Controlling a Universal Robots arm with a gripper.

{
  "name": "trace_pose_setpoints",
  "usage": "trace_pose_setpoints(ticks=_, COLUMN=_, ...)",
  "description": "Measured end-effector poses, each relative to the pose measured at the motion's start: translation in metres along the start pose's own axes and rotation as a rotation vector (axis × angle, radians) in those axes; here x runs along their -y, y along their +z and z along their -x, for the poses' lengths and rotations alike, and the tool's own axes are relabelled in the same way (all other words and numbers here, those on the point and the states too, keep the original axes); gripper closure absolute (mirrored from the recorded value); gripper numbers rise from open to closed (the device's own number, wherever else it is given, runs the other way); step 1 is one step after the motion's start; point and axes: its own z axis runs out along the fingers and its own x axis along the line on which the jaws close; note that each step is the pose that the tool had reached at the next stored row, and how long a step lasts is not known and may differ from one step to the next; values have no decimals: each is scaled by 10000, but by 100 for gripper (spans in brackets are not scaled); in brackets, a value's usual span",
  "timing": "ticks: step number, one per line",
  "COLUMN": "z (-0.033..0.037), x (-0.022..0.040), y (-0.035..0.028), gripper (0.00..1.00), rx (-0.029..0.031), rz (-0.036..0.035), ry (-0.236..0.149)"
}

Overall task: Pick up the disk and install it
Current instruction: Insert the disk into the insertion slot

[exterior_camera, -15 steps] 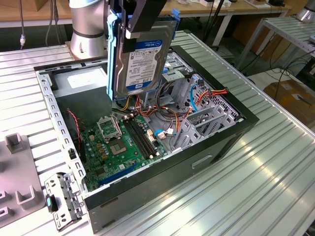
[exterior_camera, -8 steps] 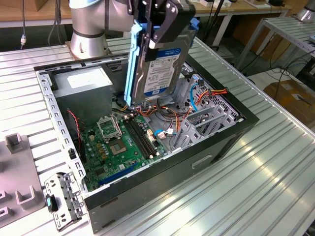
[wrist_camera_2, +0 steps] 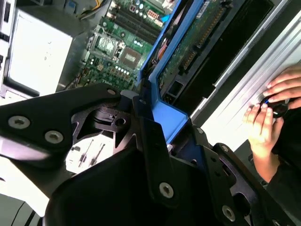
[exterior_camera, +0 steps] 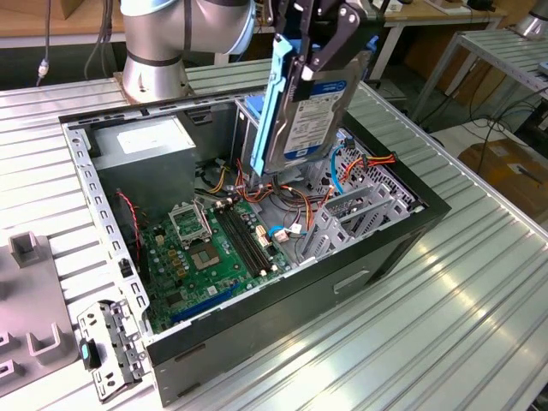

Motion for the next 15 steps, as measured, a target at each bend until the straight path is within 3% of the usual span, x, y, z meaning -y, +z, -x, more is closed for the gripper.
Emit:
trace_pose_setpoints(ticks=6, z=-176, x=89, y=74, gripper=63, rx=-27, rz=-1, ry=0)
trace_pose_setpoints(ticks=9, z=-246, x=216, y=128, gripper=63, rx=-52, rz=-1, ry=0)
trace_pose_setpoints(ticks=11, z=-248, x=310, y=144, gripper=63, rx=-74, rz=-2, ry=-2)
trace_pose_setpoints(ticks=12, z=-246, x=394, y=155, gripper=63, rx=-92, rz=-3, ry=0)
trace_pose_setpoints(ticks=15, z=-240, x=514, y=166, gripper=63, rx=-110, rz=-3, ry=0)
